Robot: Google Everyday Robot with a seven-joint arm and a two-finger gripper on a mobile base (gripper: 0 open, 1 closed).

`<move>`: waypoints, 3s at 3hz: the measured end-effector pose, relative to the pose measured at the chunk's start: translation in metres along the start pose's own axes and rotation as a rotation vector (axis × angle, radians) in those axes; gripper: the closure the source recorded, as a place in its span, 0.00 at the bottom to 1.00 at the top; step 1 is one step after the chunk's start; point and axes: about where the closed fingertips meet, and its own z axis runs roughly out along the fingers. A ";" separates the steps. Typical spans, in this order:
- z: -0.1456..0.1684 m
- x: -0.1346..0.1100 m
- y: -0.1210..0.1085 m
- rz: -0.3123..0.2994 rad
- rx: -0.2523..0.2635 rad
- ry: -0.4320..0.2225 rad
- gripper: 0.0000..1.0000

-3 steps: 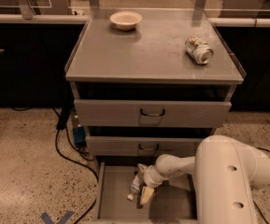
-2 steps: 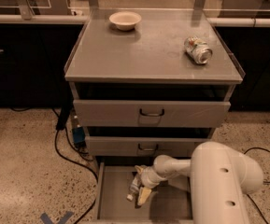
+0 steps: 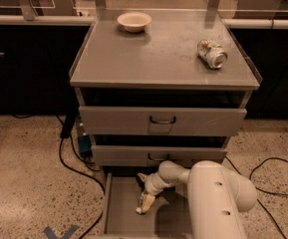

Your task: Pick blue plastic bottle from bottom drawer and place on counter

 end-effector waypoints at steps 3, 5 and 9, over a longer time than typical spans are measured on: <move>0.007 0.012 0.014 0.043 -0.066 0.121 0.00; 0.030 0.015 0.006 0.055 -0.052 -0.003 0.00; 0.028 0.017 -0.001 0.052 -0.041 -0.001 0.88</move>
Offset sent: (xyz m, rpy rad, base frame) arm -0.0130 -0.0141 -0.0183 -0.2104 0.0991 -0.0220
